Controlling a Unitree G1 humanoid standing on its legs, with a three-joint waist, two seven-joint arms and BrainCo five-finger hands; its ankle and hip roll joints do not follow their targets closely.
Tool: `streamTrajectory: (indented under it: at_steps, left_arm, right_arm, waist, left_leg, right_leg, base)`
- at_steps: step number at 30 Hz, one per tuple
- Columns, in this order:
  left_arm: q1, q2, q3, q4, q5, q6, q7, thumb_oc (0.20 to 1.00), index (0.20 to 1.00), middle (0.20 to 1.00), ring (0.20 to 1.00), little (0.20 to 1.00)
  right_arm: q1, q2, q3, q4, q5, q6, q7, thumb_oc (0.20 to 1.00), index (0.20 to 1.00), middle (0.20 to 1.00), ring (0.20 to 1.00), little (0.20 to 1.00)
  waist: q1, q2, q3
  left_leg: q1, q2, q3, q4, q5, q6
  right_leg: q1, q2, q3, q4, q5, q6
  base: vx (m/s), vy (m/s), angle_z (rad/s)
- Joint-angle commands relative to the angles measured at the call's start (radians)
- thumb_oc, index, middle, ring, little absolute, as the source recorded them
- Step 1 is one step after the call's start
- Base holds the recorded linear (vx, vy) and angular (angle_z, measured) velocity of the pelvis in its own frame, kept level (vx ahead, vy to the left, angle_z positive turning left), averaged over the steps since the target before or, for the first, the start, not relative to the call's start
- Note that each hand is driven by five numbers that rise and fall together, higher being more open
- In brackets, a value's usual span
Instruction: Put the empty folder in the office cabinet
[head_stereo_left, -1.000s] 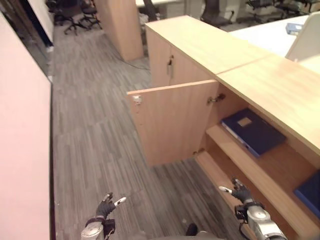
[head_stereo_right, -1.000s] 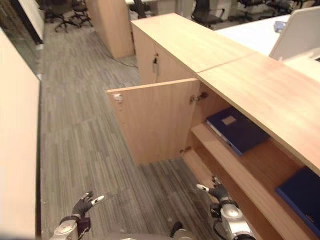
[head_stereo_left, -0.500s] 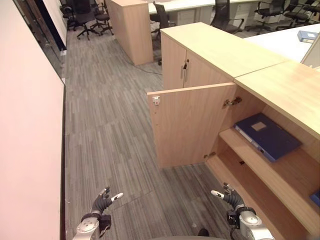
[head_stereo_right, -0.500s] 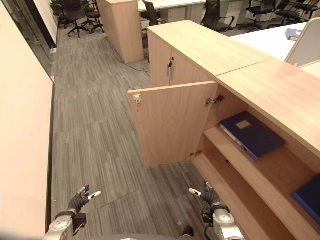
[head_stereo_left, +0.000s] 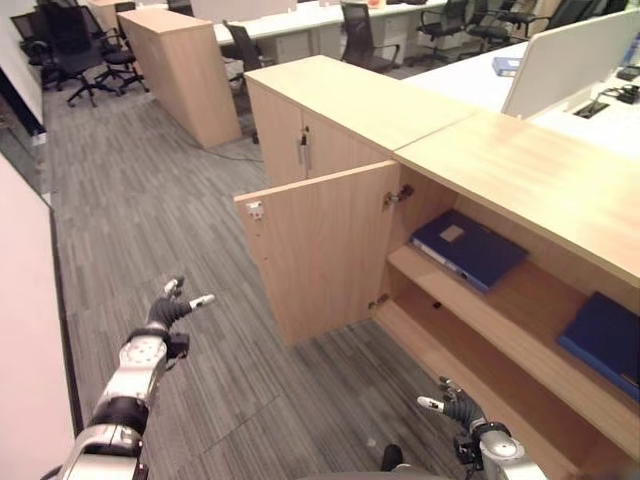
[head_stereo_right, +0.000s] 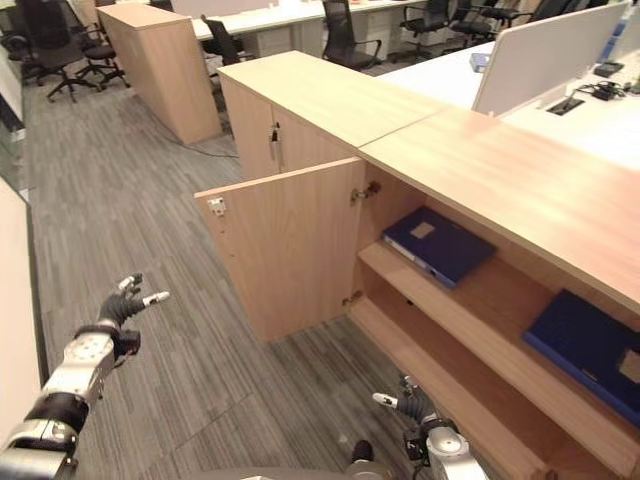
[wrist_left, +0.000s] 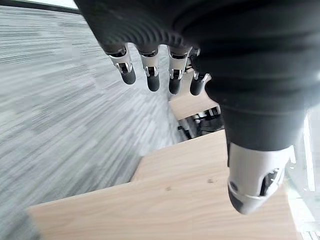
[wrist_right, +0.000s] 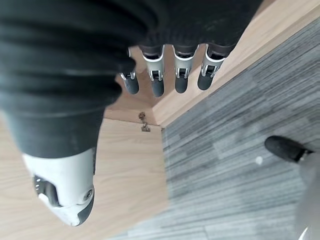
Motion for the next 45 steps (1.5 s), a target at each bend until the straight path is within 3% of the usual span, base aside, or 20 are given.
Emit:
streamTrajectory:
  at_steps: [1,13,25,32,38,45]
  left_arm:
    - [-0.106,0.082,-0.018,0.056,-0.050,-0.047,0.009,1.000,1.000,1.000,1.000,1.000]
    - [-0.353,0.118,-0.098,0.166,-0.128,-0.051,-0.010,1.000,1.000,1.000,1.000,1.000]
    - [-0.474,0.127,-0.142,0.246,-0.133,-0.046,-0.034,1.000,1.000,1.000,1.000,1.000]
    - [-0.527,0.093,-0.201,0.247,-0.102,-0.045,-0.055,1.000,1.000,1.000,1.000,1.000]
    - [-0.535,0.075,-0.228,0.222,-0.081,-0.049,-0.067,1.000,1.000,1.000,1.000,1.000]
    - [-0.394,0.003,-0.276,0.027,-0.039,-0.053,-0.101,1.000,1.000,1.000,1.000,1.000]
  right_arm:
    - [-0.028,-0.017,0.024,-0.061,-0.032,-0.048,0.008,1.000,1.000,1.000,1.000,1.000]
    - [-0.033,-0.032,0.039,-0.070,-0.020,-0.052,0.019,1.000,1.000,1.000,1.000,1.000]
    - [-0.029,-0.034,0.060,-0.092,-0.025,-0.055,0.028,1.000,1.000,1.000,1.000,1.000]
    - [-0.021,-0.030,0.063,-0.109,-0.022,-0.062,0.030,1.000,1.000,1.000,1.000,1.000]
    - [-0.021,-0.034,0.070,-0.125,-0.026,-0.068,0.033,1.000,1.000,1.000,1.000,1.000]
    - [-0.013,-0.025,0.070,-0.130,-0.043,-0.067,0.038,1.000,1.000,1.000,1.000,1.000]
  waist:
    - [-0.007,-0.010,-0.008]
    - [-0.069,-0.022,-0.002]
    - [-0.107,-0.047,0.011]
    - [-0.127,-0.073,0.018]
    - [-0.131,-0.083,0.026]
    - [-0.096,-0.076,0.040]
  left_leg:
    - [-0.066,0.032,-0.081,0.003,-0.032,-0.053]
    - [-0.049,0.034,-0.048,0.003,-0.051,-0.052]
    - [-0.050,0.047,-0.018,0.003,-0.055,-0.055]
    - [-0.048,0.054,-0.010,0.003,-0.062,-0.057]
    - [-0.052,0.054,-0.009,0.003,-0.063,-0.056]
    - [-0.058,0.044,-0.030,0.003,-0.068,-0.048]
  right_leg:
    - [0.053,-0.109,0.056,0.074,-0.121,0.149]
    - [0.030,-0.107,0.111,0.077,-0.111,0.163]
    - [-0.009,-0.091,0.153,0.072,-0.099,0.167]
    - [-0.014,-0.086,0.164,0.065,-0.090,0.167]
    - [-0.022,-0.084,0.173,0.061,-0.082,0.167]
    - [-0.008,-0.099,0.147,0.057,-0.083,0.167]
  base:
    - [0.03,0.022,-0.11]
    - [0.03,0.014,-0.08]
    - [0.02,0.006,-0.14]
    - [0.00,-0.004,-0.05]
    - [-0.01,-0.005,-0.05]
    - [0.00,0.004,0.01]
